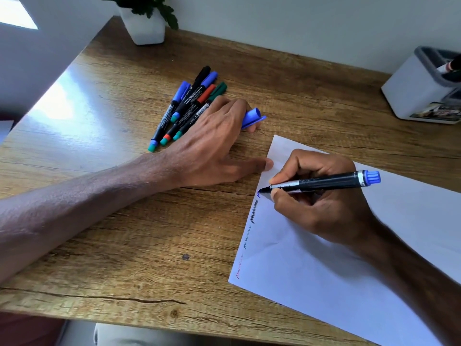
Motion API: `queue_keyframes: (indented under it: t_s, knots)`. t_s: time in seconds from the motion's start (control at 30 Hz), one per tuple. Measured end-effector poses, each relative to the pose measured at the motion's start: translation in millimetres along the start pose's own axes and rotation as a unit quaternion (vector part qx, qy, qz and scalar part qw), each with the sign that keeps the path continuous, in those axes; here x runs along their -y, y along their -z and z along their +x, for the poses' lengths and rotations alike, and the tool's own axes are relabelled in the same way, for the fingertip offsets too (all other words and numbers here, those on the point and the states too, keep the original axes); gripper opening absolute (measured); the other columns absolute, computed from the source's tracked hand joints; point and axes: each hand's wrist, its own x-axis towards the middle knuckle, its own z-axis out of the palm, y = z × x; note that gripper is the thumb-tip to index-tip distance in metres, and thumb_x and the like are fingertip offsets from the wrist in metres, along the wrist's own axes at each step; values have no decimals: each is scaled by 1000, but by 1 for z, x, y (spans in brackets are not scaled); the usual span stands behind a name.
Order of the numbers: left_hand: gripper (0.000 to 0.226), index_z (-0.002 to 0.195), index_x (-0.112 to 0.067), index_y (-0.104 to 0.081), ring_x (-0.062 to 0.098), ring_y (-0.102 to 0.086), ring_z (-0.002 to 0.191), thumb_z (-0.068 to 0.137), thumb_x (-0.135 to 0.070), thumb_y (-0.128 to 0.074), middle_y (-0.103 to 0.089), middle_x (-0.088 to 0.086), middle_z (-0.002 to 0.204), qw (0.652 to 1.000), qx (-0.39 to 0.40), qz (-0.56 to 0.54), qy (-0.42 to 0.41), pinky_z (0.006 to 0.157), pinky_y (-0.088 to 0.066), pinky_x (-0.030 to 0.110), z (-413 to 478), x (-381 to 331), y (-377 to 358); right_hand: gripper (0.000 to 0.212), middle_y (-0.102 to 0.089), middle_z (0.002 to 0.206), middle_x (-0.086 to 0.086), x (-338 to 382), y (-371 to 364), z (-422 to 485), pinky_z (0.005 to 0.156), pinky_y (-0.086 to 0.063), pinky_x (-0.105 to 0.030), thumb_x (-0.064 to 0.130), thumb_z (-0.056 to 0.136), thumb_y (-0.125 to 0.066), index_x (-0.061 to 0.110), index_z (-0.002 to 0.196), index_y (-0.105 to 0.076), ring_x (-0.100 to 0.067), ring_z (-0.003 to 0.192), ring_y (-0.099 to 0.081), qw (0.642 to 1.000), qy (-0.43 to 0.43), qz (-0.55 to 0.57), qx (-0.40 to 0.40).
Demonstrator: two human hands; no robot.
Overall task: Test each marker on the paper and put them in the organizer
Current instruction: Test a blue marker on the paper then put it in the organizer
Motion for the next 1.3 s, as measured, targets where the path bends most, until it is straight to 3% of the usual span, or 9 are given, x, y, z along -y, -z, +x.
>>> queue_keyframes:
  t_s: [0.1,0.27,0.93,1.03,1.17,1.3]
  knots:
    - [69,100,-19,-41,21,-49,107,77,-82,-57,-61,-1,114,1000,0,4,-1,94,-46,42,0,0,0,6,-61,57,-7,0,0,1,47,-35,-17,1,73,-74,3,73,-68,-6,46,-43,1000,-3,2,-4]
    - [70,103,-19,-43,21,-49,109,78,-82,-57,-60,-2,114,1000,0,-3,0,95,-46,44,0,1,0,6,-60,56,0,-1,-1,1,48,-34,-12,-1,74,-74,2,73,-68,0,47,-42,1000,-3,4,-11]
    - [72,105,-16,-45,19,-45,106,77,-82,-56,-57,-2,110,1000,-4,-5,0,94,-45,41,0,0,0,6,-62,60,-11,0,-2,3,53,-36,-8,-1,76,-72,-1,72,-67,0,49,-43,999,-3,3,-37]
    - [74,107,-15,-47,20,-47,109,78,-82,-56,-59,-1,114,1000,-1,-9,-1,95,-45,42,0,1,0,7,-60,56,-7,0,-3,3,57,-38,-4,-2,77,-72,-3,72,-67,0,48,-43,999,1,5,-42]
    - [75,108,-15,-47,21,-48,110,77,-83,-55,-61,-1,116,1000,2,-7,-1,96,-45,43,0,1,-1,6,-59,55,-1,-2,-1,4,52,-36,-10,1,77,-72,1,72,-67,0,48,-43,999,-9,4,-45]
    - [74,108,-15,-48,22,-48,109,78,-82,-56,-59,-1,114,1000,-1,-7,-3,95,-46,43,0,1,-1,8,-58,55,3,-1,-3,5,63,-41,0,-5,78,-70,-7,72,-65,0,49,-43,999,6,15,-50]
